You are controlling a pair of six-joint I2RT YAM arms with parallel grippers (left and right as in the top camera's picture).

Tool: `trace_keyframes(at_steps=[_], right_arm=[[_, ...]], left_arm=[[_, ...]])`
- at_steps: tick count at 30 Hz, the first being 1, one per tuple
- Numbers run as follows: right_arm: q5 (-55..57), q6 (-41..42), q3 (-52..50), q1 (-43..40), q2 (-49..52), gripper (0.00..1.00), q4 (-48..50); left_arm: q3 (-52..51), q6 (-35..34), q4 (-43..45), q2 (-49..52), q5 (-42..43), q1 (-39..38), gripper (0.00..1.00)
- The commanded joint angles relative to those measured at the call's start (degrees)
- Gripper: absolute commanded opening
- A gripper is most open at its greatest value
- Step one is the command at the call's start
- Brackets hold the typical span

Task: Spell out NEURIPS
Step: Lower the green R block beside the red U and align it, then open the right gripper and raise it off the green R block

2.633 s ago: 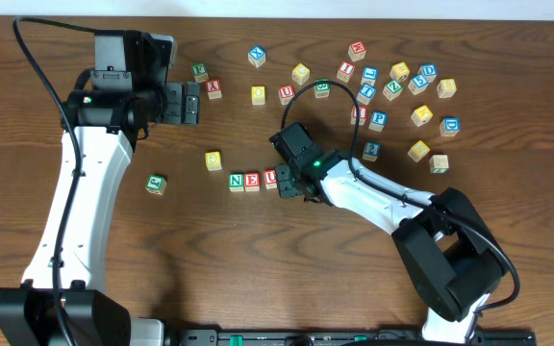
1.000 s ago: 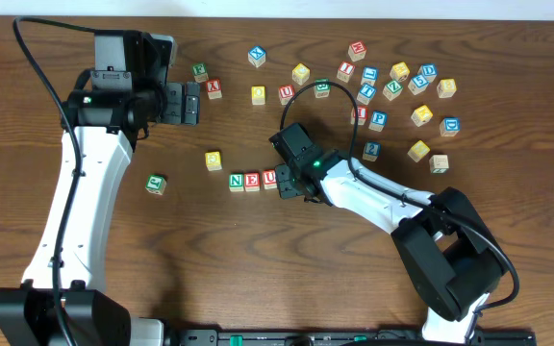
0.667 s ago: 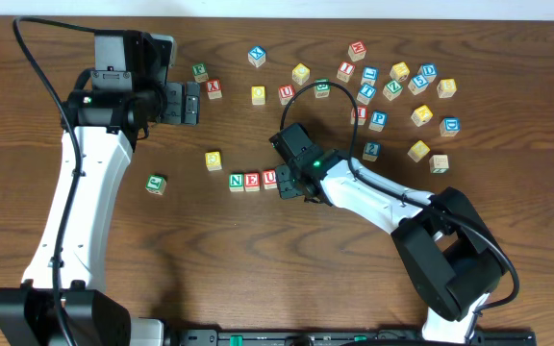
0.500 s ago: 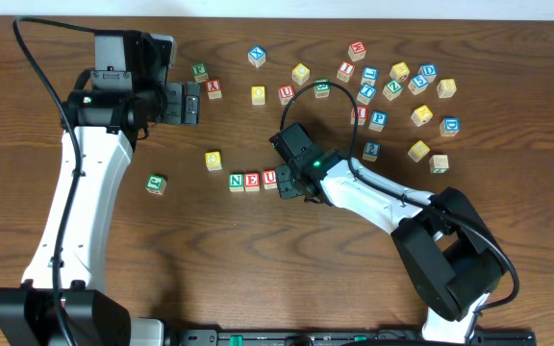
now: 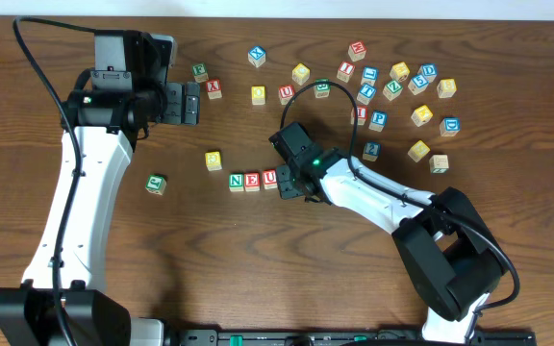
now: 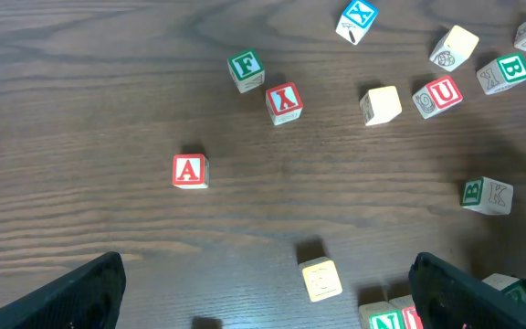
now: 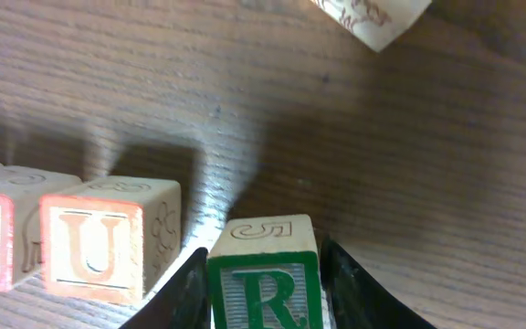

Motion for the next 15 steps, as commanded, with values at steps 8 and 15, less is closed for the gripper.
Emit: trace_keyframes(at_steps=[8, 15], right_arm=[[0.52, -0.66, 1.46, 0.39, 0.74, 0.34, -0.31], [0.81, -1.27, 3.37, 0.39, 0.74, 0.33, -2.16]], left_arm=[[1.49, 0.59, -0.02, -0.24, 0.35, 0.20, 0.98], [1.49, 0.61, -0.02, -0.24, 0.35, 0.20, 0.98]])
